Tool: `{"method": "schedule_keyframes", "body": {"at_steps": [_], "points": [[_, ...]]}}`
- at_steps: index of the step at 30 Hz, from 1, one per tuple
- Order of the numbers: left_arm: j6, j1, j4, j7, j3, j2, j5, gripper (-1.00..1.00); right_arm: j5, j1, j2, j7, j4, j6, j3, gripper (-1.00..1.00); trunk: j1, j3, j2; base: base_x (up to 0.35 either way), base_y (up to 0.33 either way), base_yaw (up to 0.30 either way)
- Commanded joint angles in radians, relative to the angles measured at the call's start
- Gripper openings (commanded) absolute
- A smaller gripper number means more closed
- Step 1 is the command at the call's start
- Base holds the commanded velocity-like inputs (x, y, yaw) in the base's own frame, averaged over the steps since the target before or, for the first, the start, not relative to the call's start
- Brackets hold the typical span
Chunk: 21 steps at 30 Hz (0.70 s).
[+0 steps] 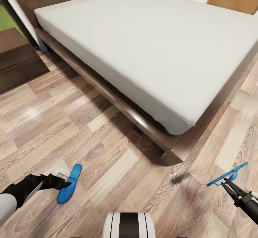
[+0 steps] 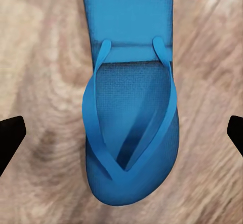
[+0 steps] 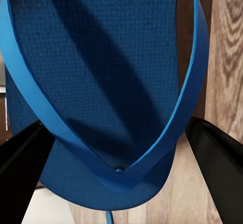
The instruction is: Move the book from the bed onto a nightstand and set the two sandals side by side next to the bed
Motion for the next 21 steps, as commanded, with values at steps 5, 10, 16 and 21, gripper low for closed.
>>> {"method": "schedule_keyframes", "body": {"at_steps": [5, 10, 16, 21], "points": [[0.007, 0.0, -0.002, 0.0, -0.004, 0.001, 0.01, 1.0, 0.005, 0.0, 0.0, 0.004, 0.0, 0.011, -0.007, -1.0, 0.0, -0.001, 0.0, 0.0, 0.0, 0.0], [0.005, 0.0, -0.003, 0.0, -0.004, -0.001, 0.01, 1.0, 0.005, 0.0, 0.0, 0.004, 0.0, 0.011, -0.007, -1.0, 0.0, -0.001, 0.0, 0.0, 0.0, 0.0], [0.005, 0.0, -0.003, 0.0, -0.002, -0.003, 0.011, 1.0, 0.005, 0.0, 0.0, 0.004, 0.0, 0.011, -0.007, -1.0, 0.0, -0.001, 0.0, 0.0, 0.0, 0.0], [0.004, 0.0, -0.003, 0.001, -0.003, -0.006, 0.011, 1.0, 0.005, 0.0, 0.0, 0.004, 0.0, 0.011, -0.007, -1.0, 0.0, -0.001, 0.0, 0.0, 0.0, 0.0]]}}
